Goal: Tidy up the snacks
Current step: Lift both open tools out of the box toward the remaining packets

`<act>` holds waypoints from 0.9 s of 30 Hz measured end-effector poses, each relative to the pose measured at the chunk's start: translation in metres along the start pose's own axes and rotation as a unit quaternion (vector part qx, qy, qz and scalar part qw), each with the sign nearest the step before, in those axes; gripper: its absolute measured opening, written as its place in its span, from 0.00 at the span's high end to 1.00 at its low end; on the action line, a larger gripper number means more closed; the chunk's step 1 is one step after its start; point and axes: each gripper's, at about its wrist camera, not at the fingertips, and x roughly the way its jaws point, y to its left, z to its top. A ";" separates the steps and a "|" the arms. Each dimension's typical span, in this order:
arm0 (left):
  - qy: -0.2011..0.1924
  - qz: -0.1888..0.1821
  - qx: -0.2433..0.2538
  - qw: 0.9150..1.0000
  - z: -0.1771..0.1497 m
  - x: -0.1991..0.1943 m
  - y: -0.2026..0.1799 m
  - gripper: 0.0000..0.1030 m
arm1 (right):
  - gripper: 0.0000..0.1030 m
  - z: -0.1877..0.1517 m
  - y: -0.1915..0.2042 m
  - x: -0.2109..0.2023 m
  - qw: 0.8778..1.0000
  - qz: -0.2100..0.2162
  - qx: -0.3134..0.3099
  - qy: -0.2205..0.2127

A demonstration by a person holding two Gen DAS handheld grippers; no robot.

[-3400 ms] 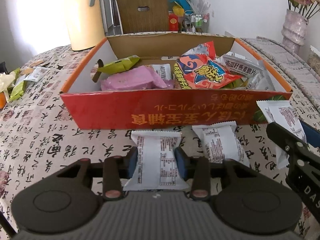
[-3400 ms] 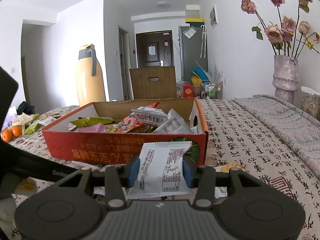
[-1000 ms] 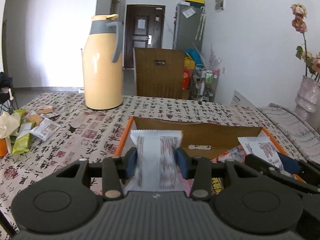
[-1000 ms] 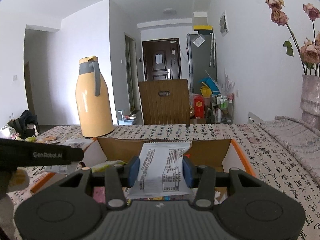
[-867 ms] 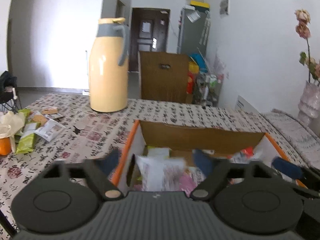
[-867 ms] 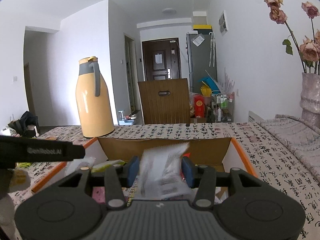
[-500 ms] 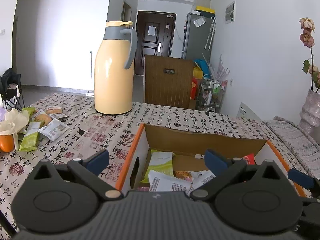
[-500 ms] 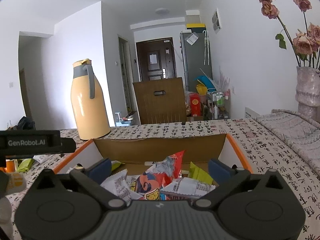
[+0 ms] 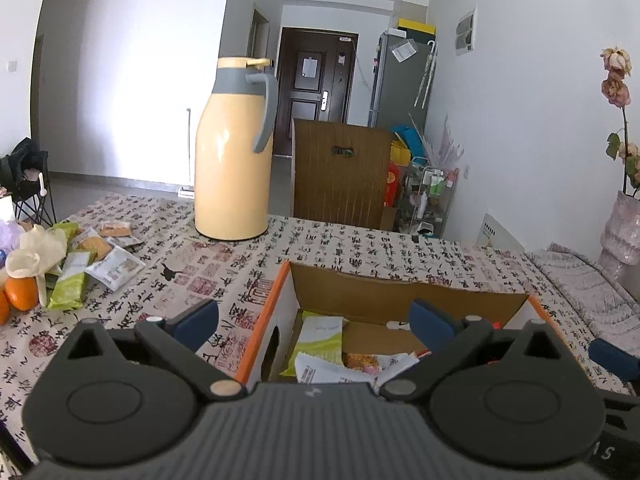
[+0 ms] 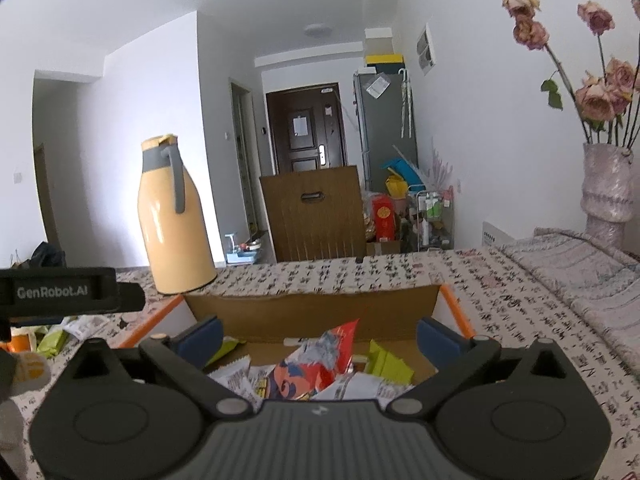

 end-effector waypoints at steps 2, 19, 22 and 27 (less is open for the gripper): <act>0.001 -0.001 -0.002 1.000 0.002 -0.005 -0.001 0.00 | 0.00 0.003 -0.002 -0.005 1.000 -0.003 0.002 -0.003; 0.026 -0.009 0.020 0.999 -0.025 -0.048 -0.009 0.00 | 0.00 -0.007 -0.039 -0.059 0.999 -0.033 -0.022 0.018; 0.035 -0.010 0.024 0.999 -0.036 -0.052 -0.010 0.00 | 0.00 -0.014 -0.046 -0.066 0.999 -0.036 -0.027 0.028; 0.055 -0.009 0.028 0.998 -0.056 -0.055 -0.005 0.00 | 0.00 -0.026 -0.060 -0.076 0.998 -0.041 -0.033 0.042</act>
